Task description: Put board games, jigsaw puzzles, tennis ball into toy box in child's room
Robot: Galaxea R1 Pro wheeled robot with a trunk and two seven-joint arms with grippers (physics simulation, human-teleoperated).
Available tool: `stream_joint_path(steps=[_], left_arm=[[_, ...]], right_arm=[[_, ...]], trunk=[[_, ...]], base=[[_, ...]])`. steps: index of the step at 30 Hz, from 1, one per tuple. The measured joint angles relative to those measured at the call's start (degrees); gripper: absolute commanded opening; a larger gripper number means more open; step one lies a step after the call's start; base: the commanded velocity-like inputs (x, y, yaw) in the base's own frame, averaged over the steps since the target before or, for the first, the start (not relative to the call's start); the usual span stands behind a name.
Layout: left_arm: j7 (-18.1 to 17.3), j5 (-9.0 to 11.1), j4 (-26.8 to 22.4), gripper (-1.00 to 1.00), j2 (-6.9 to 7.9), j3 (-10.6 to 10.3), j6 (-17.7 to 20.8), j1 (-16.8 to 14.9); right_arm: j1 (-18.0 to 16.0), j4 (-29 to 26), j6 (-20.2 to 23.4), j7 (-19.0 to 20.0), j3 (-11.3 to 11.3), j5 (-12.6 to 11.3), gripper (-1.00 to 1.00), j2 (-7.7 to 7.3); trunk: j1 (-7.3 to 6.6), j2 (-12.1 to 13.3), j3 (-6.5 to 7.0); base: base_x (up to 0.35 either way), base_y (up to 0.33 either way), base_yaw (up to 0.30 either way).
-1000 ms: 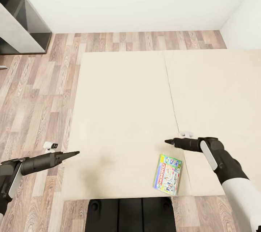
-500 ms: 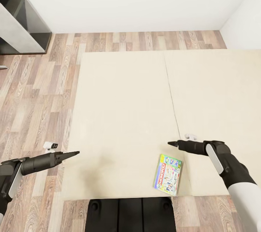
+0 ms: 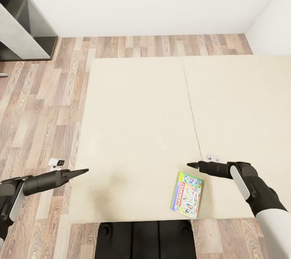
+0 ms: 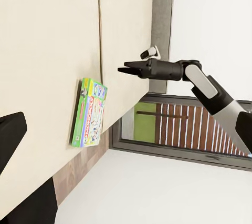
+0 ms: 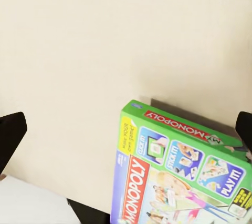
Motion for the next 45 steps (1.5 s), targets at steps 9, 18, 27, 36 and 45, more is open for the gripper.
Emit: stream_joint_path(steps=[9, 18, 27, 36, 45], left_arm=[[0.0, 0.0, 0.0, 1.0, -0.01, 0.0, 0.0, 0.01], [0.0, 0.0, 0.0, 1.0, -0.03, 0.0, 0.0, 0.0], [0.0, 0.0, 0.0, 1.0, -0.04, -0.07, 0.0, 0.02], [0.0, 0.0, 0.0, 1.0, -0.06, -0.09, 0.0, 0.0], [0.0, 0.0, 0.0, 1.0, -0.05, -0.09, 0.0, 0.01]], right_arm=[[1.08, 0.02, -0.07, 1.16, -0.06, 0.0, 1.0, -1.08], [1.4, 0.02, -0.23, 3.82, -0.07, 0.0, 1.0, -2.32], [1.48, 0.02, -0.19, 4.36, -1.11, -0.01, 1.0, -2.52], [1.53, 0.21, -0.1, 4.46, -1.9, -0.01, 1.0, -2.63], [1.53, 0.62, -0.18, 4.49, -2.05, 0.0, 1.0, -3.31]], trunk=[[0.0, 0.0, 0.0], [0.0, 0.0, 0.04], [0.0, 0.0, 0.25], [0.0, 0.0, 0.5], [0.0, 0.0, 0.76]], base=[[0.0, 0.0, 0.0], [0.0, 0.0, 0.0], [0.0, 0.0, 0.0], [0.0, 0.0, 0.0], [0.0, 0.0, 0.0]])
